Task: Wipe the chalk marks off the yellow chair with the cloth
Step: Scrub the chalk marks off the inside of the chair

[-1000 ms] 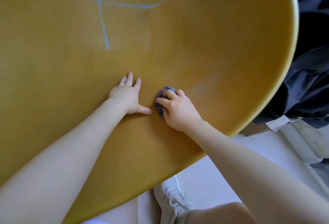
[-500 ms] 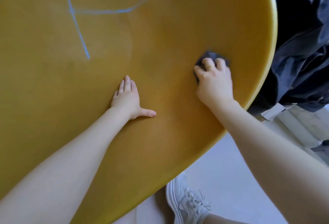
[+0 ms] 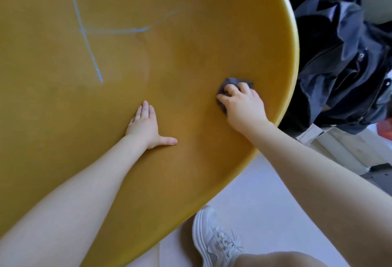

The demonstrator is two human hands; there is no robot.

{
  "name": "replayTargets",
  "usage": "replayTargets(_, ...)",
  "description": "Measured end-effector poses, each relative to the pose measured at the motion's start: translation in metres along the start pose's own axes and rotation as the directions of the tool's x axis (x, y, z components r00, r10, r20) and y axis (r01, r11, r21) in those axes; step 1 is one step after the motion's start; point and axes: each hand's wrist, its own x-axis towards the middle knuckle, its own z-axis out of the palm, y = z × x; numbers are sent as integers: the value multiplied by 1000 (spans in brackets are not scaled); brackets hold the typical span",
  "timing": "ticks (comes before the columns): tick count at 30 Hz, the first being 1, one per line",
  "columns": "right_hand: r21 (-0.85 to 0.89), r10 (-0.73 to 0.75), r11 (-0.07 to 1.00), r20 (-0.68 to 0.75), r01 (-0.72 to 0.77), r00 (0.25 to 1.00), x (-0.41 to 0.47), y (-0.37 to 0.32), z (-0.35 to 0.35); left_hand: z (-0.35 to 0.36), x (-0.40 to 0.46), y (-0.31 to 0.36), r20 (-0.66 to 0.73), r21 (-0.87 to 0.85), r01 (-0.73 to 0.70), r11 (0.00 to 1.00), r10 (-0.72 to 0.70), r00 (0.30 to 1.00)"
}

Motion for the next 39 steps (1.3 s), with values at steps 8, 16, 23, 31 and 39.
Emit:
replayTargets(8, 17, 74, 997, -71, -73, 995, -1, -1, 9, 3, 5, -3, -18, -27, 1, 1000, -1, 1000)
replayTargets(16, 362, -106, 930, 102, 62, 989, -64, -103, 28, -2, -9, -4, -26, 8, -57, 998, 57, 998)
replayTargets(23, 366, -241, 920, 248, 139, 938, -50, -77, 12, 18, -65, -40, 29, -29, -106, 994, 106, 994)
replayTargets(31, 93, 226, 971, -27, -222, 974, -33, -50, 20, 30, -77, -68, 38, 3, -119, 993, 119, 992)
replayTargets(39, 337, -168, 933, 91, 128, 982, -70, -152, 31, 31, -67, -67, 41, -2, -125, 992, 125, 991)
